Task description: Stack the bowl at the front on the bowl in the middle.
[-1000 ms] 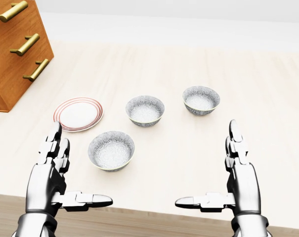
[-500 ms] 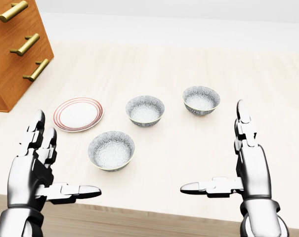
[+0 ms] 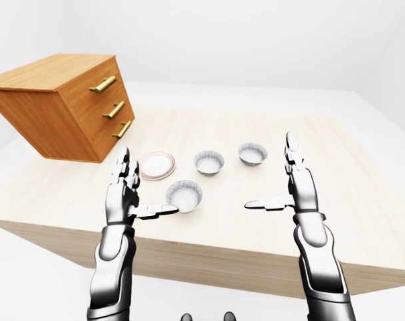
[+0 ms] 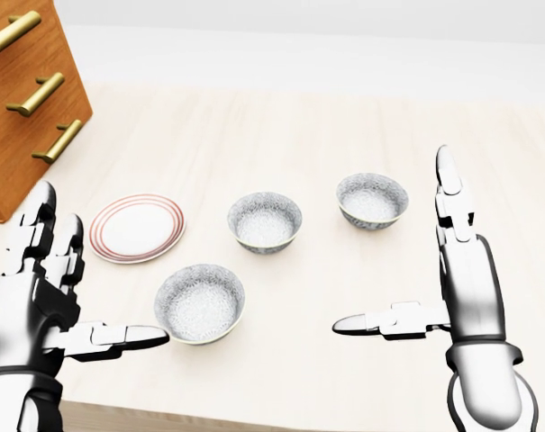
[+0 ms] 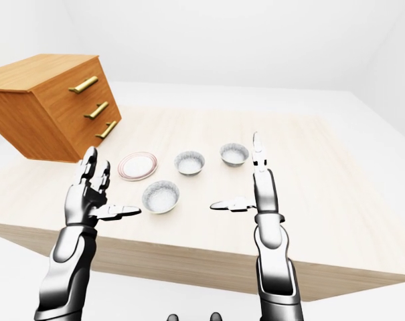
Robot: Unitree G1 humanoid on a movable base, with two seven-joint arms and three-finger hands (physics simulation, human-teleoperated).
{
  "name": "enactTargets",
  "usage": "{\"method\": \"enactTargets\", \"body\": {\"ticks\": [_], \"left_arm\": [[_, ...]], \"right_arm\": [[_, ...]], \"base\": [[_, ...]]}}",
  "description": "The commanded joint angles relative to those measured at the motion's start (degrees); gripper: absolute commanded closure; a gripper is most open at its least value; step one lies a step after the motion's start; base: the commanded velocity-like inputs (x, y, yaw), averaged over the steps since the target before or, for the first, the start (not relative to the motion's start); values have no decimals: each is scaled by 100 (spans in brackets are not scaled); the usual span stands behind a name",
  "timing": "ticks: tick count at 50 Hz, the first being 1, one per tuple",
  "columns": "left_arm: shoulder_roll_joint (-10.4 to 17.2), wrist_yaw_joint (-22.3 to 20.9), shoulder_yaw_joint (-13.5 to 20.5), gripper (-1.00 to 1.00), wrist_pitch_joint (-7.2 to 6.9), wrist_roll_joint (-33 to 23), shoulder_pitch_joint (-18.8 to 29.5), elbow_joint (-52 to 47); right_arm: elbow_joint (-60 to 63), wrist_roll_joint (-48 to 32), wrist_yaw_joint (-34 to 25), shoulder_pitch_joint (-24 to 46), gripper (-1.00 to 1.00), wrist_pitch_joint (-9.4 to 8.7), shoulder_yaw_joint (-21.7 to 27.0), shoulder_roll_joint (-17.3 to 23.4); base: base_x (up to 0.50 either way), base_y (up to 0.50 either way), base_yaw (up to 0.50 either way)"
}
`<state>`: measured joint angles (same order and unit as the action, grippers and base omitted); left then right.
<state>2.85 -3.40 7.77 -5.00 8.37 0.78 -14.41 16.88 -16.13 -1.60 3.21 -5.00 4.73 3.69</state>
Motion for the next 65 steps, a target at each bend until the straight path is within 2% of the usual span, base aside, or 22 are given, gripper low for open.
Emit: {"method": "enactTargets", "body": {"ticks": [1, 50, 54, 57, 58, 61, 65], "left_arm": [[17, 2, 51, -100, 0, 62, 1, -115], [9, -36, 68, -100, 0, 54, -55, -228], [6, -39, 65, -100, 0, 56, -66, -239], [4, -48, 66, -100, 0, 62, -76, -265], [4, -48, 67, -100, 0, 62, -76, -265], [9, -58, 77, -100, 0, 73, -63, -248], [14, -64, 85, -100, 0, 82, -57, -230]], "right_arm": [[37, -143, 17, 13, -100, 0, -38, -16], [-42, -441, 120, -38, -100, 0, -196, -49], [-506, -902, 61, 392, -100, 0, -275, 76], [-1381, -1629, 269, 1013, -100, 0, -345, 240], [-1401, -1660, 260, 1025, -100, 0, -327, 224], [-2948, -2404, 671, 1882, -100, 0, -386, 434], [-4496, -2795, 1162, 2723, -100, 0, -376, 595]], "base": [[19, 3, 0], [17, 2, 0], [0, 0, 0], [0, 0, 0], [0, 0, 0], [0, 0, 0], [0, 0, 0]]}}
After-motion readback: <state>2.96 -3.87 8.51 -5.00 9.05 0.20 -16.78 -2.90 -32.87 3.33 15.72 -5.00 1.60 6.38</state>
